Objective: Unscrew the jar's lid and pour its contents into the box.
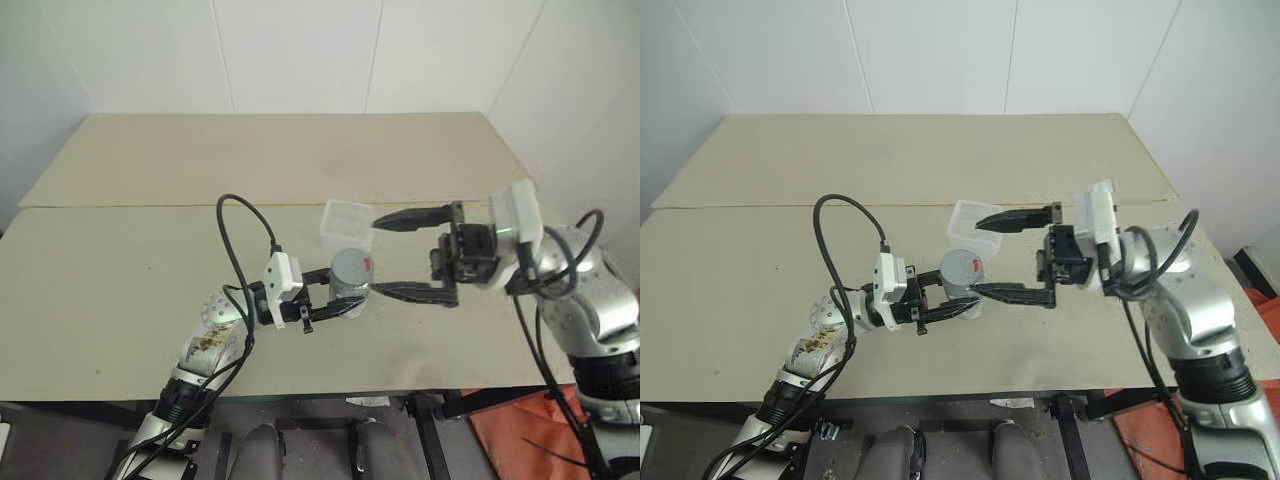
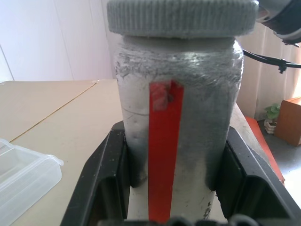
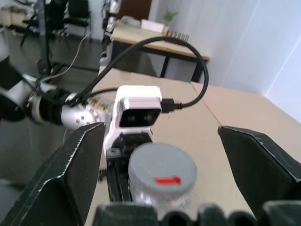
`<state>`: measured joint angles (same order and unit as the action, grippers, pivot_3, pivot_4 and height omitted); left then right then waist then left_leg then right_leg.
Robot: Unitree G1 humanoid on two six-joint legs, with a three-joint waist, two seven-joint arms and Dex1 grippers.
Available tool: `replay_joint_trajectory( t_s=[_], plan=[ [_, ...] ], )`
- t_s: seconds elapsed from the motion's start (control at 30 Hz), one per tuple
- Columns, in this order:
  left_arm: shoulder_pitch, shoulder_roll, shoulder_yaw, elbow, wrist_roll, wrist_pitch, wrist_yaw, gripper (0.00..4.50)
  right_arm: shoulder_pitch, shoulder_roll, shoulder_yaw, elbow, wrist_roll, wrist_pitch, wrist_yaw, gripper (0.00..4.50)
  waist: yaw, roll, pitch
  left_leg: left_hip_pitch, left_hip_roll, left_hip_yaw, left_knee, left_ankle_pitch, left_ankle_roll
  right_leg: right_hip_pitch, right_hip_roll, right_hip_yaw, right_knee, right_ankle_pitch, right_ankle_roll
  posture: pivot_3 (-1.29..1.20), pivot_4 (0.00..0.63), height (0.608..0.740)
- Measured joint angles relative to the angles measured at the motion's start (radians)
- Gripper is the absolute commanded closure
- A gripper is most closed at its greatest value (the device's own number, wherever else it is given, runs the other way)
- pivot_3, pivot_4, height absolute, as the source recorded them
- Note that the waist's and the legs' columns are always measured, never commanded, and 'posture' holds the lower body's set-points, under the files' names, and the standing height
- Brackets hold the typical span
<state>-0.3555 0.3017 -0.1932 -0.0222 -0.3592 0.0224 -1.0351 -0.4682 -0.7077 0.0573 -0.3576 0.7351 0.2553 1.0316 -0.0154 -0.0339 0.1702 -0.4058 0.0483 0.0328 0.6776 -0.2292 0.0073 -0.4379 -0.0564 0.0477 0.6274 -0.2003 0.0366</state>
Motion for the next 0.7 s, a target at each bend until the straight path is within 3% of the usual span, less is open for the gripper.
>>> replay_joint_trajectory(
  t_s=[0.23, 0.7],
  plan=[
    [0.0, 0.017, -0.006, -0.01, -0.019, 0.045, -0.035, 2.51, 0.022, 0.127, 0.088, -0.045, -0.181, 0.027, -0.184, 0.0, 0.001, 0.0, 0.0, 0.0, 0.0, 0.0, 0.001, 0.0, 0.0, 0.0, 0.0, 0.0, 0.0, 0.0, 0.0, 0.0, 0.15, 0.74],
    [-0.001, 0.007, -0.002, -0.007, 0.002, 0.044, -0.005, 2.51, 0.027, 0.164, 0.09, -0.028, -0.274, 0.027, -0.201, 0.0, 0.002, 0.0, 0.0, 0.0, 0.0, 0.0, 0.0, 0.0, 0.0, 0.0, 0.0, 0.0, -0.001, 0.0, 0.0, 0.0, 0.15, 0.74]
  ],
)
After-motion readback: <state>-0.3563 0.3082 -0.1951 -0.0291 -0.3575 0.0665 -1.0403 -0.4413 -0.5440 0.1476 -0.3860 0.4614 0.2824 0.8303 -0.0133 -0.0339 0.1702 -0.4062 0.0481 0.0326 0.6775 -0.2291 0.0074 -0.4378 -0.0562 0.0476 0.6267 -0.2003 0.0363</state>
